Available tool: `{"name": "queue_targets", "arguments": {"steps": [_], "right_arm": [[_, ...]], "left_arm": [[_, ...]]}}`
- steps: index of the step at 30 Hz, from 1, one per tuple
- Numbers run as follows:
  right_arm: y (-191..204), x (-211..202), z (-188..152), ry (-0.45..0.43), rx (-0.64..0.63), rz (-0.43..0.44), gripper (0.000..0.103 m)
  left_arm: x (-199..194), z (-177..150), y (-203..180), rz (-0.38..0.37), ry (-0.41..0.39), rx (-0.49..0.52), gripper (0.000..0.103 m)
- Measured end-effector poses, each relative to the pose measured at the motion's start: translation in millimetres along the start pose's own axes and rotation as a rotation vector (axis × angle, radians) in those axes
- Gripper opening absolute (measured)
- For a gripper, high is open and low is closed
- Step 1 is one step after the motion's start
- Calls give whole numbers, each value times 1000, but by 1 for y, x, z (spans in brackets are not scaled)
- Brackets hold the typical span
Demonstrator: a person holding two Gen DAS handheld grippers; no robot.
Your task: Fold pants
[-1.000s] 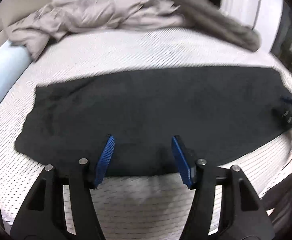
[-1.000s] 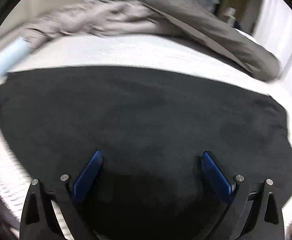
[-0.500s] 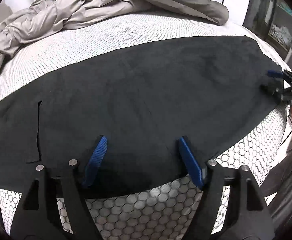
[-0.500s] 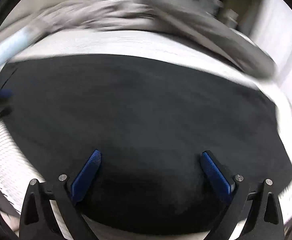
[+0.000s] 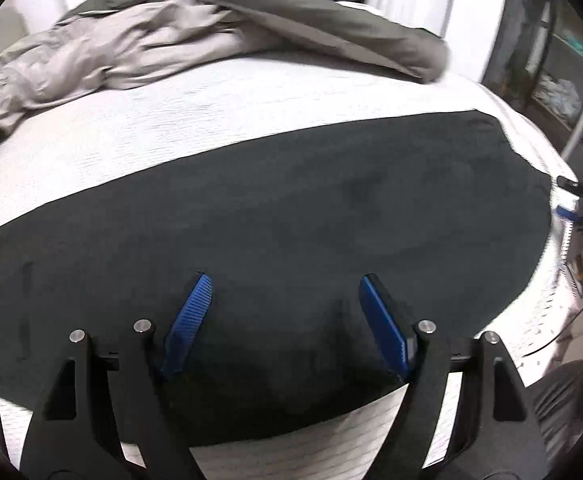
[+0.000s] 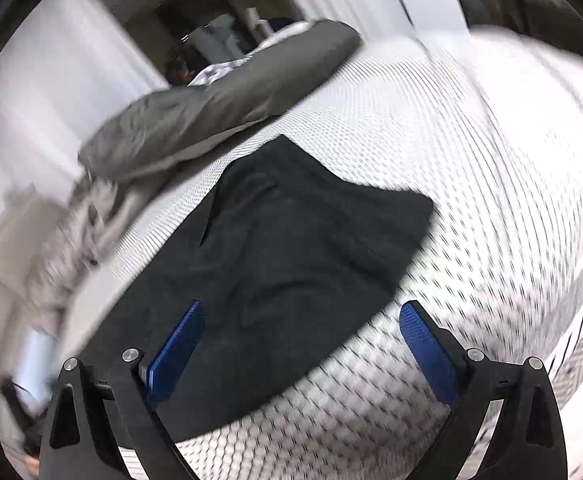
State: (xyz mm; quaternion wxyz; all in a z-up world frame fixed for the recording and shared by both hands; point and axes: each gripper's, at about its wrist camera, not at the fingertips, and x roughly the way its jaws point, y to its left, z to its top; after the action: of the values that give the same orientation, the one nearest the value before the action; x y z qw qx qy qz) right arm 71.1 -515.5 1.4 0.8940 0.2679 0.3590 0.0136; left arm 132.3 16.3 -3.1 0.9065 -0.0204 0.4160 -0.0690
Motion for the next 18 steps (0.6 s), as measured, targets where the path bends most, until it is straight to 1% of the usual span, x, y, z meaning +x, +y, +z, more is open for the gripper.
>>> {"name": "queue_targets", "arguments": {"steps": [1, 2, 4, 5, 6, 7, 8, 9, 10, 11, 12, 13, 14, 15, 16, 17, 18], "right_arm": [[-13, -1, -1, 9, 57, 48, 97], [-21, 0, 0, 14, 88, 84, 95], [-32, 8, 7, 5, 124, 183, 95], [-35, 15, 12, 1, 127, 194, 93], [-36, 21, 16, -5, 130, 194, 89], [-37, 29, 20, -19, 147, 197, 85], [-34, 39, 27, -29, 158, 199, 83], [-30, 45, 32, -49, 156, 196, 82], [-23, 49, 37, -72, 133, 179, 75], [-17, 55, 46, -84, 111, 152, 67], [-9, 58, 48, -105, 75, 81, 60], [-5, 62, 50, -109, 57, 31, 45], [-2, 67, 52, -116, 51, 6, 39], [4, 64, 53, -131, 53, -1, 33], [12, 65, 55, -150, 47, 15, 22], [16, 57, 55, -167, 31, 27, 17], [39, 47, 56, -192, -22, 56, 16]], "left_arm": [[8, 3, -14, -18, 15, 28, 80], [14, 4, -24, -26, 27, 47, 81], [33, 3, -47, -22, 77, 91, 83], [41, 2, -54, -7, 99, 95, 87], [47, 1, -60, 20, 103, 92, 92], [48, -1, -65, 40, 85, 85, 96], [50, -1, -66, 50, 72, 82, 103], [52, 0, -67, 47, 72, 77, 102], [55, -1, -66, 38, 77, 71, 102], [55, 0, -62, 12, 81, 52, 102], [54, 0, -57, -11, 81, 30, 102], [53, 0, -55, -18, 80, 21, 102], [50, 0, -50, -17, 76, 7, 102], [47, 1, -44, -16, 71, -7, 102], [43, -1, -41, -17, 66, -19, 102], [39, 0, -33, -22, 58, -46, 102], [37, 3, -26, -25, 52, -63, 102]]}}
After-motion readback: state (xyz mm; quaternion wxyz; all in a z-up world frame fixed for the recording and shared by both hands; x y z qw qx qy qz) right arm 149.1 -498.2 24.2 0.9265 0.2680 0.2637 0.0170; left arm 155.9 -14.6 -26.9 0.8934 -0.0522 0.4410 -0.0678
